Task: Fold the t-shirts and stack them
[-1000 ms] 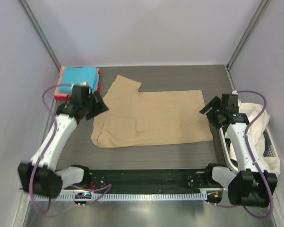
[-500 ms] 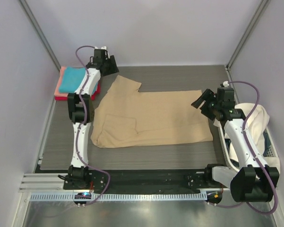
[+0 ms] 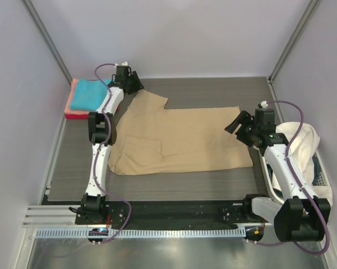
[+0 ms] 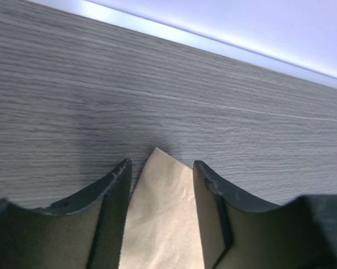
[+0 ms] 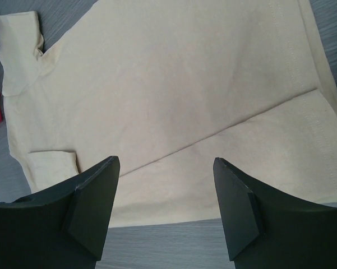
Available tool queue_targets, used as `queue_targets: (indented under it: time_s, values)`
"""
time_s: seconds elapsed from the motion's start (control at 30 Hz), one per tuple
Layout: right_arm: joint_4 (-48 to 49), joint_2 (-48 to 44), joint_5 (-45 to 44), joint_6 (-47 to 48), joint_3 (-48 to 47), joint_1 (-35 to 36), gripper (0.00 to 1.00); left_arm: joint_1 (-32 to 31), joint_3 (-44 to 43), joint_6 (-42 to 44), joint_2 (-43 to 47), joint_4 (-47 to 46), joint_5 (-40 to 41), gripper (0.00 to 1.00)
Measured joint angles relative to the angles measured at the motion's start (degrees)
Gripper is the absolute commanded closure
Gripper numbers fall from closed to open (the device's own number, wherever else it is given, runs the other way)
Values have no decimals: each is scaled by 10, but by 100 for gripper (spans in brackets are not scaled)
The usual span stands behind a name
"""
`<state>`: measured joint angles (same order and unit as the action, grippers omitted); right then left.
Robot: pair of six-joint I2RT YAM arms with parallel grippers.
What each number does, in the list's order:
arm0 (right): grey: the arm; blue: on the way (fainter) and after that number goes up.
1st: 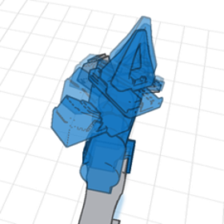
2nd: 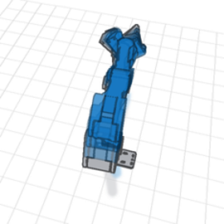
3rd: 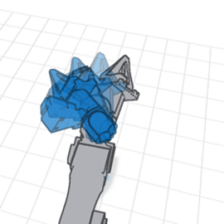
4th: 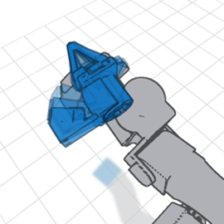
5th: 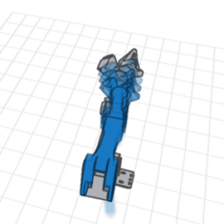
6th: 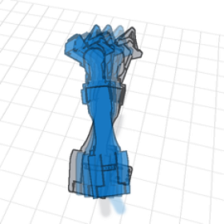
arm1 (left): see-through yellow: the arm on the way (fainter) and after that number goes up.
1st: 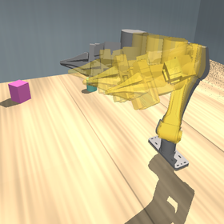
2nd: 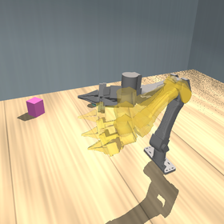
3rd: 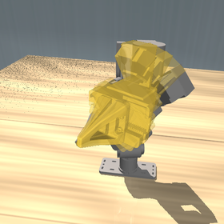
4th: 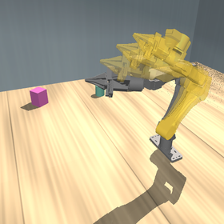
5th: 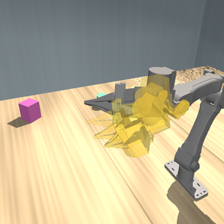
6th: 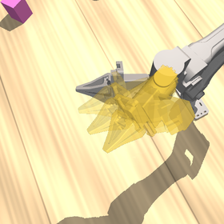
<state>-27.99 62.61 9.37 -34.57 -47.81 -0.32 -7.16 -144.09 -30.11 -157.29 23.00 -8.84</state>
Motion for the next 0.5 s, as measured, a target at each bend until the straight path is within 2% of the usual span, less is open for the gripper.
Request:
queue_targets:
  time_s: [0.13, 0.23, 0.3, 0.33, 0.37, 0.4, 0.5]
  values:
    - [3, 0, 0, 1, 0, 0, 26, -3, 0, -15, -3, -5, -8, 57]
    - [3, 0, 0, 2, 0, 0, 26, -3, 1, -28, -4, -5, -17, 66]
    - [3, 0, -1, 3, 0, 0, 26, -3, 2, -34, -5, -5, -21, 76]
    - [3, 0, -2, 4, 0, 0, 26, -3, 2, -38, -5, -4, -24, 90]
    - [3, 0, -3, 4, 1, 0, 26, -3, 3, -43, -7, -5, -26, 97]
    - [3, 0, -3, 4, 2, 0, 26, -3, 3, -43, -7, -4, -28, 100]
    - [4, 4, -7, 5, 2, 0, 27, -3, 3, -44, -9, -4, -33, 100]
